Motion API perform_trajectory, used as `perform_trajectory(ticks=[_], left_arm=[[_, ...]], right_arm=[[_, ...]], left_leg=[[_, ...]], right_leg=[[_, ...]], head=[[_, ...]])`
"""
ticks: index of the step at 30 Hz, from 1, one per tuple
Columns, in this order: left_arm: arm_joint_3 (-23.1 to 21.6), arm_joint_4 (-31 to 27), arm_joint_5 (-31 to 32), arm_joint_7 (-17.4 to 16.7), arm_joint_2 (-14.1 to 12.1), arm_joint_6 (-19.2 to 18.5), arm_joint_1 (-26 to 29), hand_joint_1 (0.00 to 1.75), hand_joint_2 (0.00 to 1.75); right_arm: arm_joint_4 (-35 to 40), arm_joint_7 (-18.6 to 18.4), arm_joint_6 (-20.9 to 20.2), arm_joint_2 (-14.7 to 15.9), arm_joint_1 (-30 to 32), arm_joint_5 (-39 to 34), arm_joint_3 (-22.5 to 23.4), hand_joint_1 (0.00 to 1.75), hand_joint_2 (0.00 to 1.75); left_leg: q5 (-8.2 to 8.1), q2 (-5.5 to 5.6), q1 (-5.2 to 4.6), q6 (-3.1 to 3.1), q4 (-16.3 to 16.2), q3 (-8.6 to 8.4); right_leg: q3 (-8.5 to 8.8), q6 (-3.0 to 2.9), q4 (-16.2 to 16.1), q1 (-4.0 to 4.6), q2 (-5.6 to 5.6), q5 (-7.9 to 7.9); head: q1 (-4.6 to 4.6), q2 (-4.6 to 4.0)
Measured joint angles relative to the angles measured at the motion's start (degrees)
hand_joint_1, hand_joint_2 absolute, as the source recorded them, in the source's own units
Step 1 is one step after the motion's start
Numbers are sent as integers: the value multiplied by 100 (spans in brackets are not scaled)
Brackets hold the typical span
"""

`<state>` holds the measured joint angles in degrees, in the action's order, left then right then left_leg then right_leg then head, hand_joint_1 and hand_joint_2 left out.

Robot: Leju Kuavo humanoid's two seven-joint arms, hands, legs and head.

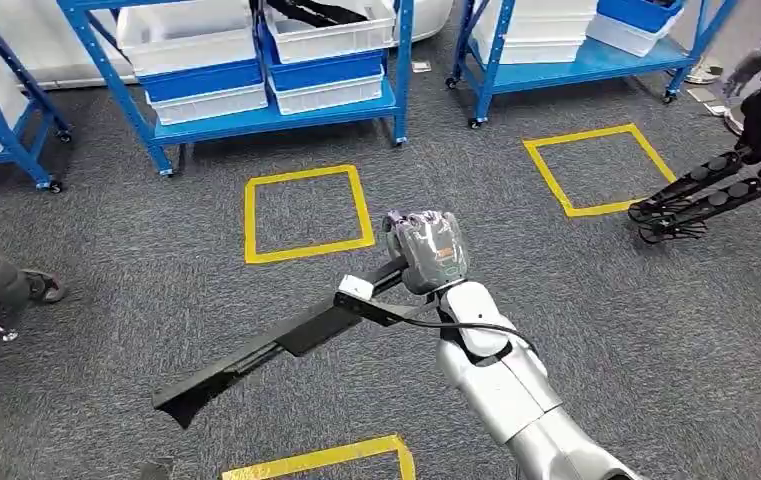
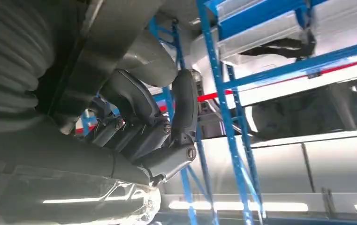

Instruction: Take the parts from the cabinet and place them on the table.

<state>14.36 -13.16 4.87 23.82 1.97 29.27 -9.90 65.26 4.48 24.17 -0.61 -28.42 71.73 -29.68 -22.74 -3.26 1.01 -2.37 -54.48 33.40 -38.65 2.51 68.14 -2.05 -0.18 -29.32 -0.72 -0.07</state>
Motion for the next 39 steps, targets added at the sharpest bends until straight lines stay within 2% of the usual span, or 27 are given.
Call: perform_trajectory(ticks=[1,2,3,4,7,8,9,10,12,13,15,17,18,19,20,22,23,25,27,29,30,32,34,35,37,38,39], left_arm=[[0,0,-2,0,11,0,-1,0,175],[2,0,-2,0,4,0,-3,0,175],[9,0,-2,4,-49,4,-5,0,175],[7,0,11,9,-35,4,8,0,175],[9,0,11,13,-35,20,10,0,175],[9,0,11,13,-37,20,0,0,175],[9,0,11,13,-28,20,5,0,175],[7,0,20,15,-26,18,14,0,175],[11,0,17,13,-31,20,15,0,175],[11,0,17,13,-35,20,15,0,175],[11,0,20,15,-28,20,14,0,175],[11,0,22,15,-37,20,-3,0,175],[13,-4,35,15,-106,20,-25,0,175],[9,-2,48,26,-70,15,-26,0,175],[15,-11,46,37,-125,26,-37,0,175],[15,-15,44,33,-136,17,-48,0,175],[17,-15,44,35,-123,17,-48,0,175],[20,-15,46,35,-101,15,-49,0,175],[20,-13,46,35,-72,7,-32,0,175],[20,-13,46,33,-40,4,-14,0,175],[20,-13,46,31,-31,4,-11,0,175],[20,-13,48,26,-13,7,-13,0,175],[20,-15,50,24,-35,11,-17,0,175],[22,-15,55,24,-33,13,-13,0,175],[24,-13,55,22,-31,13,-5,0,175],[26,-15,55,22,-37,15,-9,0,175],[28,-13,55,22,-26,15,-9,0,175]], right_arm=[[0,0,0,0,-6,0,0,171,175],[0,2,0,0,-16,0,0,171,175],[4,0,0,-7,-15,0,-4,171,175],[15,-2,0,-4,-17,0,4,171,175],[31,-2,2,-15,-11,4,-2,171,175],[37,-2,2,-18,-4,9,-2,171,175],[44,-2,2,-18,-11,9,0,171,175],[46,-2,2,-24,-17,9,-2,171,175],[46,-2,2,-44,-6,9,-4,171,175],[46,-2,0,-44,-1,9,-2,171,175],[46,-2,-4,-42,0,15,-2,171,175],[48,-2,-7,-53,-19,35,-2,171,175],[48,-2,-7,-61,-15,44,-2,171,175],[46,-4,-11,-41,-33,46,-2,171,175],[48,-2,-15,-52,-16,46,-2,171,175],[52,-2,-17,-57,-9,61,-7,171,175],[68,-2,-15,-52,-12,61,0,171,175],[63,-2,-15,-35,-70,59,-4,171,175],[63,-4,-17,-24,-78,61,-4,171,175],[50,-15,-17,-7,-41,59,-4,171,175],[46,-22,-17,2,-41,59,-4,171,175],[48,-22,-17,7,-48,55,-4,171,175],[48,-26,-17,2,-48,44,-7,171,175],[46,-31,-20,5,-53,42,-6,171,175],[48,-37,-17,4,-47,33,-2,171,175],[48,-37,-17,2,-51,33,-4,171,175],[50,-37,-20,0,-55,33,-4,171,175]], left_leg=[[-45,-45,37,66,-85,24],[-113,-78,26,164,-222,62],[-159,-113,3,230,-284,105],[-198,-149,2,261,-360,127],[-194,-318,70,296,-368,116],[-292,-164,114,330,-423,135],[-532,82,125,331,-660,209],[-801,209,112,332,-1074,371],[-1185,281,98,317,-1940,761],[-1225,282,81,286,-2162,877],[-915,305,9,135,-1804,711],[-442,458,-112,-144,-837,209],[-488,559,-158,-330,-615,98],[-426,513,-205,-364,-576,99],[-420,516,-255,-355,-542,81],[-325,478,-280,-420,-366,17],[-177,418,-171,-401,-73,-118],[-62,372,-169,-338,96,-174],[-61,305,-157,-262,85,-131],[-60,258,-136,-215,45,-77],[-70,236,-115,-169,1,-46],[-132,211,-65,-59,-151,21],[-200,187,-96,54,-314,94],[-196,185,-94,81,-306,107],[-168,147,-72,128,-296,101],[-200,153,-42,158,-335,137],[-340,224,-29,199,-461,172]], right_leg=[[290,96,-570,-30,-108,222],[495,153,-1026,-52,-387,302],[428,113,-876,6,-418,280],[421,-15,-863,-3,-314,284],[356,-156,-827,17,-113,315],[355,-192,-839,5,-61,329],[345,-226,-839,12,-5,350],[333,-247,-839,25,61,364],[304,-275,-837,81,187,382],[289,-291,-837,114,251,393],[280,-329,-837,185,378,418],[287,-360,-843,237,452,439],[281,-366,-850,160,469,447],[266,-335,-860,252,501,467],[249,-303,-863,152,507,483],[291,-209,-1000,132,545,554],[273,-217,-1021,220,506,566],[82,-237,-609,214,192,280],[-271,-222,223,174,109,-67],[-387,-128,523,104,72,-135],[-240,-52,272,74,58,-28],[416,114,-836,14,-24,328],[473,9,-992,64,-55,315],[458,-83,-930,80,-23,309],[432,-155,-928,91,8,335],[438,-213,-955,5,32,370],[431,-247,-955,13,53,389]], head=[[-2,0],[-15,0],[-32,0],[-24,0],[4,0],[18,0],[13,0],[41,0],[52,0],[52,0],[55,0],[52,0],[35,0],[9,0],[37,0],[68,0],[66,0],[32,0],[31,0],[30,0],[28,0],[24,0],[11,0],[28,0],[41,0],[42,0],[48,0]])
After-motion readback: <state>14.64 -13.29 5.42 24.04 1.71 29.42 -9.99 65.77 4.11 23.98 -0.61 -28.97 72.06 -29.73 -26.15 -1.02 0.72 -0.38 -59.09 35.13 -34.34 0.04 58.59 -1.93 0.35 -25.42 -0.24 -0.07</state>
